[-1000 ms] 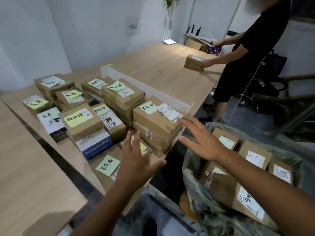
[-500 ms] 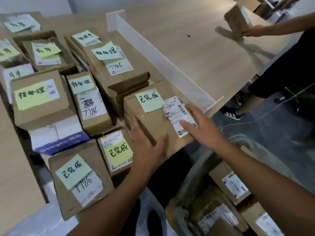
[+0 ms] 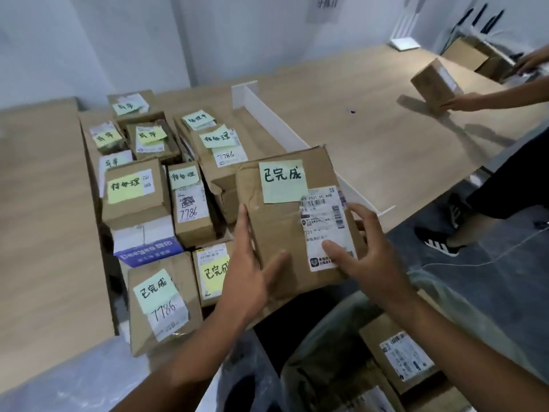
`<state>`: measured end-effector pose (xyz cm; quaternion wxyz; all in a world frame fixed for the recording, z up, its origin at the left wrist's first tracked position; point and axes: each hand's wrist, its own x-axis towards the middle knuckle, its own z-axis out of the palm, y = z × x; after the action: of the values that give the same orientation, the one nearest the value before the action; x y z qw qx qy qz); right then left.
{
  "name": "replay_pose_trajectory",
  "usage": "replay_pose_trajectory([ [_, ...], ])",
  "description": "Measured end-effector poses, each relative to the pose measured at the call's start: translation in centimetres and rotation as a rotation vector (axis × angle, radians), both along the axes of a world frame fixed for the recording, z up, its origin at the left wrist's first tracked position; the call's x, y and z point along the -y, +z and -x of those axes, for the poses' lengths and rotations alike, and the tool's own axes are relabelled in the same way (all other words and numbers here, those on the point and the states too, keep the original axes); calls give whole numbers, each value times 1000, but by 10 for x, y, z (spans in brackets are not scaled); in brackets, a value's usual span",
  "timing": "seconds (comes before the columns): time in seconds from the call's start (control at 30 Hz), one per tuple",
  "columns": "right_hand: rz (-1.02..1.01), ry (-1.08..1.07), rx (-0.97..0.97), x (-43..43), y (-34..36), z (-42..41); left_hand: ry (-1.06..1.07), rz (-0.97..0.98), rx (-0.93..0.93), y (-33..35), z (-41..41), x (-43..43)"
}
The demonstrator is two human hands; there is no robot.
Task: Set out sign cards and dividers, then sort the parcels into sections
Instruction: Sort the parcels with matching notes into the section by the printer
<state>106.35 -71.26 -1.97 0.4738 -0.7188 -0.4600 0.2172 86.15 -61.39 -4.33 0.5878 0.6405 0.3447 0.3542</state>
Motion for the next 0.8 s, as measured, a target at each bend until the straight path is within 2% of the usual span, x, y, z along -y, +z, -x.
replay_pose_trajectory([
  [0.1, -111, 58, -36, 6, 36, 23, 26, -50, 83, 35, 27, 6],
  [0.2, -189, 187, -36, -6, 60, 55, 128, -163, 91, 64, 65, 8],
  [0.37, -272, 399, -13, -39, 88, 143, 334, -294, 78, 102, 169, 7],
  [0.57, -324, 540, 8, -67, 101, 303, 520, -385, 43, 125, 341, 20],
  [0.8, -360, 882, -72, -90, 109, 547, 783, -442, -50, 135, 584, 61],
])
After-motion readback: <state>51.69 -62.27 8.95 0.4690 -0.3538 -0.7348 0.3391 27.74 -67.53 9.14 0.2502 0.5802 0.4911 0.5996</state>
